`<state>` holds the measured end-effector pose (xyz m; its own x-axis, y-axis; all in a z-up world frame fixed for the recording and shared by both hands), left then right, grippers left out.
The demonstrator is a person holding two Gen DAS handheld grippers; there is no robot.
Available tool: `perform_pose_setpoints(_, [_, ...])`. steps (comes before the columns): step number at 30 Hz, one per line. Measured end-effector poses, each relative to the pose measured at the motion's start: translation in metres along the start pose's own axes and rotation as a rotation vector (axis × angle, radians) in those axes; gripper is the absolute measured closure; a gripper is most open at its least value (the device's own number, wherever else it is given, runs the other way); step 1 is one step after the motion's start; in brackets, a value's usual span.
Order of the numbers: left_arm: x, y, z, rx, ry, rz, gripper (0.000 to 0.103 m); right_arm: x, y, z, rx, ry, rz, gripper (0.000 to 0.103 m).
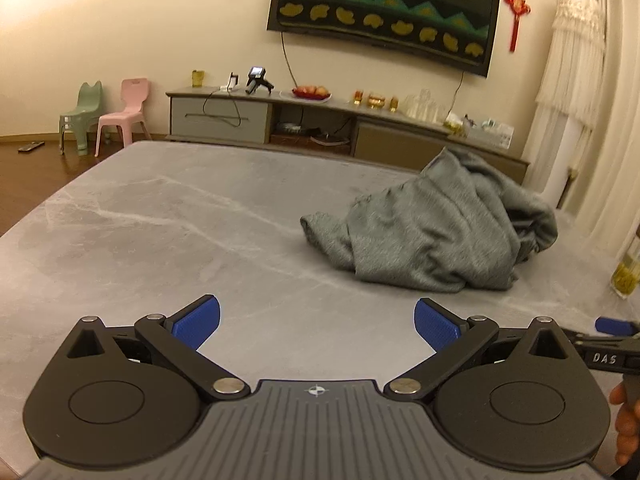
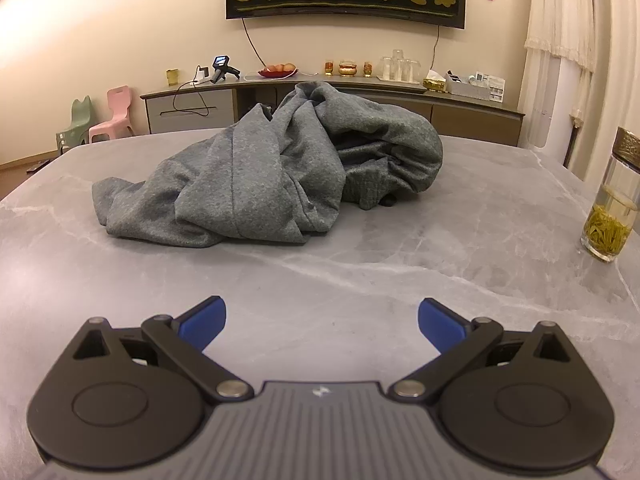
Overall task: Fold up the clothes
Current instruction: 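Move both grippers open toward the crumpled grey sweatpants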
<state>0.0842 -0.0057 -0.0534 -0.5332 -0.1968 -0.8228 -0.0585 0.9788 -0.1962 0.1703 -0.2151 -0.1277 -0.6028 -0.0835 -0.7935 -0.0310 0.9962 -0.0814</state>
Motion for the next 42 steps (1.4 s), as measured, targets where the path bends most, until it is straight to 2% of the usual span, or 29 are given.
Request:
perform_pose_setpoints(6, [0.004, 0.000, -0.011, -0.006, -0.042, 0.016, 0.001, -0.005, 0.009, -0.004, 0.005, -0.002, -0.027, 0.000])
perform_pose_setpoints(10, [0.016, 0.007, 0.008, -0.029, 0.018, 0.048, 0.001, -0.009, 0.015, -0.007, 0.008, -0.003, -0.045, 0.000])
perform_pose_setpoints(14, [0.019, -0.007, 0.012, -0.091, 0.031, 0.155, 0.001, -0.012, 0.022, -0.011, 0.011, -0.010, -0.069, 0.000])
perform_pose_setpoints(16, [0.021, -0.008, 0.012, -0.111, 0.022, 0.169, 0.001, -0.014, 0.026, -0.014, 0.012, -0.015, -0.082, 0.000])
perform_pose_setpoints(18, [0.025, -0.011, 0.014, -0.111, 0.046, 0.182, 0.001, -0.015, 0.029, -0.017, 0.014, -0.021, -0.092, 0.000])
perform_pose_setpoints(20, [0.029, -0.014, 0.015, -0.111, 0.070, 0.194, 0.001, -0.017, 0.031, -0.021, 0.008, -0.030, -0.097, 0.007])
perform_pose_setpoints(21, [0.029, -0.016, 0.014, -0.107, 0.073, 0.197, 0.003, -0.018, 0.032, -0.022, 0.001, -0.028, -0.097, 0.021])
perform_pose_setpoints(22, [0.027, -0.018, 0.010, -0.100, 0.067, 0.191, 0.013, -0.019, 0.034, -0.024, -0.007, -0.028, -0.096, 0.034])
perform_pose_setpoints(23, [0.025, -0.018, 0.006, -0.094, 0.065, 0.180, 0.020, -0.019, 0.035, -0.026, -0.015, -0.029, -0.094, 0.040])
perform_pose_setpoints(25, [0.023, -0.020, 0.003, -0.079, 0.071, 0.157, 0.046, -0.021, 0.038, -0.031, -0.030, -0.031, -0.092, 0.060])
perform_pose_setpoints(26, [0.022, -0.022, 0.003, -0.065, 0.077, 0.151, 0.054, -0.021, 0.040, -0.032, -0.035, -0.033, -0.095, 0.065])
perform_pose_setpoints(27, [0.022, -0.024, 0.003, -0.051, 0.084, 0.145, 0.069, -0.021, 0.042, -0.033, -0.040, -0.033, -0.099, 0.080])
perform_pose_setpoints(28, [0.021, -0.026, 0.003, -0.037, 0.086, 0.142, 0.074, -0.021, 0.043, -0.034, -0.044, -0.030, -0.104, 0.094])
perform_pose_setpoints(29, [0.019, -0.029, 0.002, -0.024, 0.084, 0.142, 0.089, -0.021, 0.045, -0.034, -0.048, -0.028, -0.105, 0.099])
perform_pose_setpoints(30, [0.018, -0.032, 0.002, -0.012, 0.081, 0.139, 0.097, -0.021, 0.046, -0.034, -0.051, -0.027, -0.104, 0.103])
perform_pose_setpoints(31, [0.016, -0.035, 0.001, -0.001, 0.077, 0.134, 0.097, -0.021, 0.047, -0.034, -0.054, -0.027, -0.103, 0.103])
perform_pose_setpoints(35, [0.006, -0.045, 0.004, 0.036, 0.080, 0.111, 0.097, -0.019, 0.049, -0.025, -0.052, -0.018, -0.086, 0.099])
perform_pose_setpoints(36, [0.001, -0.048, 0.006, 0.042, 0.081, 0.114, 0.092, -0.017, 0.048, -0.020, -0.049, -0.011, -0.077, 0.090])
perform_pose_setpoints(37, [-0.004, -0.052, 0.008, 0.048, 0.082, 0.117, 0.085, -0.015, 0.047, -0.015, -0.049, -0.002, -0.064, 0.073])
perform_pose_setpoints(38, [-0.008, -0.055, 0.010, 0.055, 0.083, 0.120, 0.054, -0.014, 0.046, -0.011, -0.049, 0.007, -0.050, 0.060])
perform_pose_setpoints(39, [-0.016, -0.058, 0.012, 0.059, 0.072, 0.126, 0.014, -0.015, 0.046, -0.007, -0.049, 0.009, -0.036, 0.034])
perform_pose_setpoints(40, [-0.026, -0.062, 0.015, 0.062, 0.053, 0.134, 0.003, -0.018, 0.046, -0.006, -0.051, 0.000, -0.029, 0.020])
perform_pose_setpoints(42, [-0.044, -0.070, 0.024, 0.069, 0.026, 0.152, 0.001, -0.023, 0.047, -0.002, -0.046, -0.020, -0.028, 0.013])
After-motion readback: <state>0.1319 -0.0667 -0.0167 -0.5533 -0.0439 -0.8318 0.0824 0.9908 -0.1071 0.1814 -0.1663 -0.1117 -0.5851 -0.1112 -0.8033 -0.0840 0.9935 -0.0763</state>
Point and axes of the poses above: each gripper's, at about its wrist camera, not at the fingertips, and z roughly the way its jaws point, y to its left, x to its underside, the point moved 10 cm from there along z, roughly the way its jaws point, and after that the axes turned 7 degrees about -z, right-handed, at the moved point
